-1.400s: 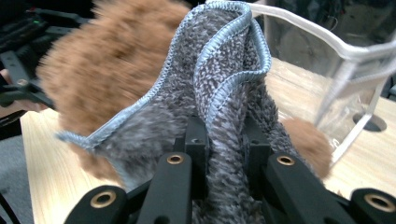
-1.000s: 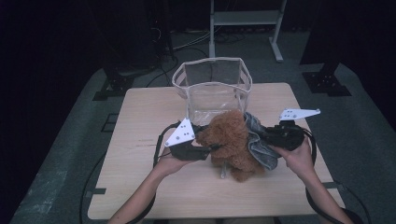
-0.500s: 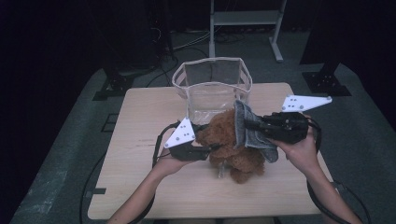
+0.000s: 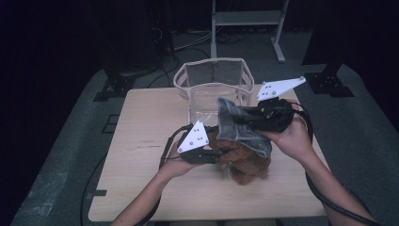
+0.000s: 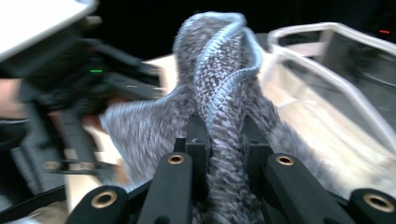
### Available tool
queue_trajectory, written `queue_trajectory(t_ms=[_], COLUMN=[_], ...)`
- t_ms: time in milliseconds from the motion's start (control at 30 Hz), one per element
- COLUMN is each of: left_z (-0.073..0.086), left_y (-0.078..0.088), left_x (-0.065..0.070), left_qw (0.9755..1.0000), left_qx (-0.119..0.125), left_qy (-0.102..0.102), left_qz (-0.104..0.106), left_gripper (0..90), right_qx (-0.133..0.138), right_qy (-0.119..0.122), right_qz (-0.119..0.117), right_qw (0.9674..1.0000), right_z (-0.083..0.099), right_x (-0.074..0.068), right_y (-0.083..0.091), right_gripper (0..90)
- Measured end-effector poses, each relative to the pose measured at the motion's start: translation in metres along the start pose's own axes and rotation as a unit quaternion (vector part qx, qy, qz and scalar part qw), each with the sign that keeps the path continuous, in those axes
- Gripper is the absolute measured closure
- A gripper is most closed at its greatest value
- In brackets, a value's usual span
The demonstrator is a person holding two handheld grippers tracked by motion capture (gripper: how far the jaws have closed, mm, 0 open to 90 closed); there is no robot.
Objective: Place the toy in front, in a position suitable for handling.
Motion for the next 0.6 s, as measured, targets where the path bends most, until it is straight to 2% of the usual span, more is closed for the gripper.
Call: queue_trajectory(t_ms=[33, 67, 100, 167, 200, 233, 267, 333, 433, 567, 600], left_z=[0.0, 0.0, 0.0, 0.0, 0.002, 0.002, 0.005, 0.008, 0.017, 0.029, 0.039], left_y=[0.0, 0.0, 0.001, 0.001, 0.003, 0.003, 0.006, 0.01, 0.016, 0.024, 0.031], left_x=[0.0, 0.002, 0.002, 0.003, 0.002, 0.002, 0.0, -0.003, -0.007, -0.01, -0.012], left_qw=[1.0, 1.0, 1.0, 1.0, 1.0, 1.0, 1.0, 1.0, 0.9996, 0.9991, 0.9984], left_qx=[0.0, -0.002, -0.002, -0.002, -0.004, -0.004, -0.003, -0.002, 0.002, -0.002, -0.002], left_qy=[0.0, -0.006, -0.007, -0.007, -0.008, -0.008, -0.002, 0.006, 0.025, 0.039, 0.052], left_qz=[0.0, 0.0, -0.001, -0.001, -0.003, -0.003, -0.004, -0.007, -0.012, -0.017, -0.022], left_gripper=[39.7, 39.7, 39.7, 39.6, 39.5, 39.4, 39.3, 38.8, 36.9, 35.7, 35.5], right_qx=[0.0, -0.001, -0.002, 0.0, 0.013, 0.013, 0.034, 0.055, 0.08, 0.089, 0.089], right_qy=[0.0, 0.016, 0.02, 0.023, 0.007, 0.007, -0.014, -0.031, -0.056, -0.072, -0.078], right_qz=[0.0, -0.008, -0.005, -0.001, 0.008, 0.008, 0.022, 0.026, 0.011, -0.008, -0.012], right_qw=[1.0, 0.9998, 0.9998, 0.9997, 0.9999, 0.9999, 0.9991, 0.9976, 0.9952, 0.9934, 0.9929], right_z=[0.0, -0.001, -0.001, -0.001, 0.002, 0.002, 0.007, 0.016, 0.031, 0.052, 0.055], right_x=[0.0, -0.009, -0.011, -0.01, -0.002, -0.002, 0.01, 0.018, 0.021, 0.018, 0.017], right_y=[0.0, -0.004, -0.005, -0.005, -0.001, -0.001, 0.006, 0.011, 0.009, -0.013, -0.018], right_gripper=[77.1, 77.0, 77.0, 77.0, 77.0, 77.0, 77.0, 76.8, 76.7, 76.7, 76.7])
Point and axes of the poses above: each handheld gripper's, and its own axes: y roughly backward along the jaws, z roughly out of its underside, x roughly to its right, the point moved 6 cm from there along -y, roughly forward along the jaws, and after that the axes turned 5 degrees about -x, right-handed, at the moved point
